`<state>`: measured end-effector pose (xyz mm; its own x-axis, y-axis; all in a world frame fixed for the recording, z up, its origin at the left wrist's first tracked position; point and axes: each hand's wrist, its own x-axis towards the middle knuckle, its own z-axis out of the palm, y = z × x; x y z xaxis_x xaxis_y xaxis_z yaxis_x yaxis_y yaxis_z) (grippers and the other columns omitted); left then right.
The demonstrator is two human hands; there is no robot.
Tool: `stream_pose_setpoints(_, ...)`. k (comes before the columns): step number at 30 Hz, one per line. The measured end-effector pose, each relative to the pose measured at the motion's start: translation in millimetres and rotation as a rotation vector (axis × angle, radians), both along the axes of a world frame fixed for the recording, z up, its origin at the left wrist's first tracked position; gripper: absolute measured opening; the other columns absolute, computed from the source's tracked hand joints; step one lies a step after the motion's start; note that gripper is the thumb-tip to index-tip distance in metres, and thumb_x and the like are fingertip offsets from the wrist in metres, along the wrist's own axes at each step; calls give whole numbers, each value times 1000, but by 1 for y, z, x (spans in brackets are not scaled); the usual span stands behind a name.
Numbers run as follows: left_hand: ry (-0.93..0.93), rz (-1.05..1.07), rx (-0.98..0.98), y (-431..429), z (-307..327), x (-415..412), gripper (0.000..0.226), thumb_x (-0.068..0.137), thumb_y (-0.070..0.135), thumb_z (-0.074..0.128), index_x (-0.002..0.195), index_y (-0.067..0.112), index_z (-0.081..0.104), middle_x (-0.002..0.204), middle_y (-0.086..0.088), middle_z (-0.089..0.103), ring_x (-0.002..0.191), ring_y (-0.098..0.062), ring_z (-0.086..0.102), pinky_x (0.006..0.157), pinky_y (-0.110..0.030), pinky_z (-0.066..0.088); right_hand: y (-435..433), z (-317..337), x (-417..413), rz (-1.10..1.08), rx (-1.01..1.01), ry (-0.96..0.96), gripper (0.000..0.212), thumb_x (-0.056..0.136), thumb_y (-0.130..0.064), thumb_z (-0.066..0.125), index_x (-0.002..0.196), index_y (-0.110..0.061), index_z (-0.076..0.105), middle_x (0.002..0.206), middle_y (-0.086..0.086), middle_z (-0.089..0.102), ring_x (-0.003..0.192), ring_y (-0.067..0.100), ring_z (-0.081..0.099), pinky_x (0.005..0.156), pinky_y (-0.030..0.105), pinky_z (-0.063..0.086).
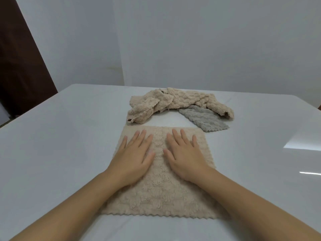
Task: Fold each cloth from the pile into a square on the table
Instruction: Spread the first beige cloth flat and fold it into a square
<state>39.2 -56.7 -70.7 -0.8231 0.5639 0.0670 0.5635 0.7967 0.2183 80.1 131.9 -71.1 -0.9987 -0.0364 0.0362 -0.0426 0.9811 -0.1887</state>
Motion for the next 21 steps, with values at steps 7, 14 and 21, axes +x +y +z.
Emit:
stream_pose_setpoints(7,163,-99,185,-25,0,19,50,95,50,34,134,24,51,142,10,45,132,-10,39,113,-31,30,8,1,32,63,-51,101,53,102,-43,27,151,-22,27,162,0,15,150,21,7,121,48,4)
stream_pose_setpoints(14,113,-481,145,-56,14,62,36,79,66,60,92,32,57,89,21,49,81,1,49,68,-15,41,9,14,96,371,-92,141,49,82,-70,50,108,-29,54,101,-14,51,90,4,45,75,23,39)
stream_pose_setpoints(21,222,-382,177,-50,10,66,12,81,25,47,88,23,57,80,18,51,69,1,44,53,-16,39,10,14,103,319,-39,173,35,76,-17,50,111,-24,50,103,-8,58,92,17,56,64,28,43)
